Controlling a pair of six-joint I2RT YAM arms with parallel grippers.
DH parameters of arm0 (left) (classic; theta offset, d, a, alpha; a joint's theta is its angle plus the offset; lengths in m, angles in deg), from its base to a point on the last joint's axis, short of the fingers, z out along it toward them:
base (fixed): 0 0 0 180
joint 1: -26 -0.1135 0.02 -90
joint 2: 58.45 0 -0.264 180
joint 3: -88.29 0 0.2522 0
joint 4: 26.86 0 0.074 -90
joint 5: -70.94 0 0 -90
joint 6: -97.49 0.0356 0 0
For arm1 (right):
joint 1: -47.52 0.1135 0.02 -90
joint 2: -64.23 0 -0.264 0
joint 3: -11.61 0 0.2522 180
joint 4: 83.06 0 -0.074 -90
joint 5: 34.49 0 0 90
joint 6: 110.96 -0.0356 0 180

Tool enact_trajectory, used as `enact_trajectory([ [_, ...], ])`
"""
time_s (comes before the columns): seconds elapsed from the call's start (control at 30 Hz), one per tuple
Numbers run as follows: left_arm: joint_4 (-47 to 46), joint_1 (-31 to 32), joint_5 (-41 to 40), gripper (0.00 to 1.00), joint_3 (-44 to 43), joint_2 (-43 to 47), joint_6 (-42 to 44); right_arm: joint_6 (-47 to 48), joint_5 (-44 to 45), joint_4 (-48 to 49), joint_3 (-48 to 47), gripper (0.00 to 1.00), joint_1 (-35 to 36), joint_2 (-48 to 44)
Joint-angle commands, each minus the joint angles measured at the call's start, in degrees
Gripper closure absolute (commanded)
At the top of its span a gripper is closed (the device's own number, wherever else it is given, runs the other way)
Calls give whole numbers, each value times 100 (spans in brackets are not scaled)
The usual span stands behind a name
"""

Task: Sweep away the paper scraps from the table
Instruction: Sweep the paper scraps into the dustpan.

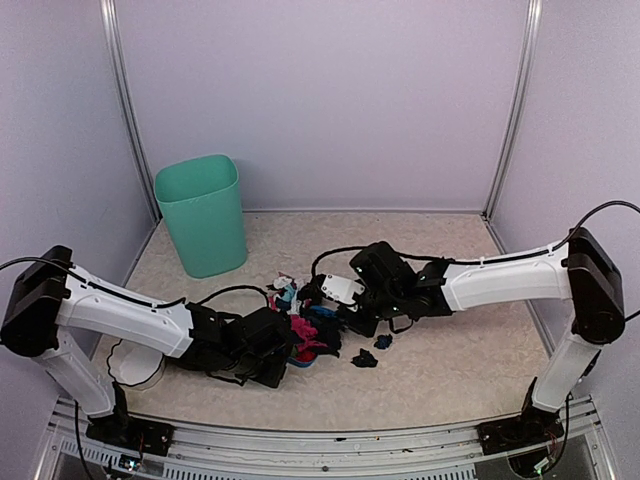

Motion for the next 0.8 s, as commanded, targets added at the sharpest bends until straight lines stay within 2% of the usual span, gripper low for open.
enact_trajectory([
  [0.0, -12, -52, 132, 100, 99, -259, 112, -95, -233, -394, 192, 100, 129, -277],
  [0.77, -1439, 88, -562, 100, 397, -366, 379, -365, 1169, -751, 715, 100, 48, -1336],
])
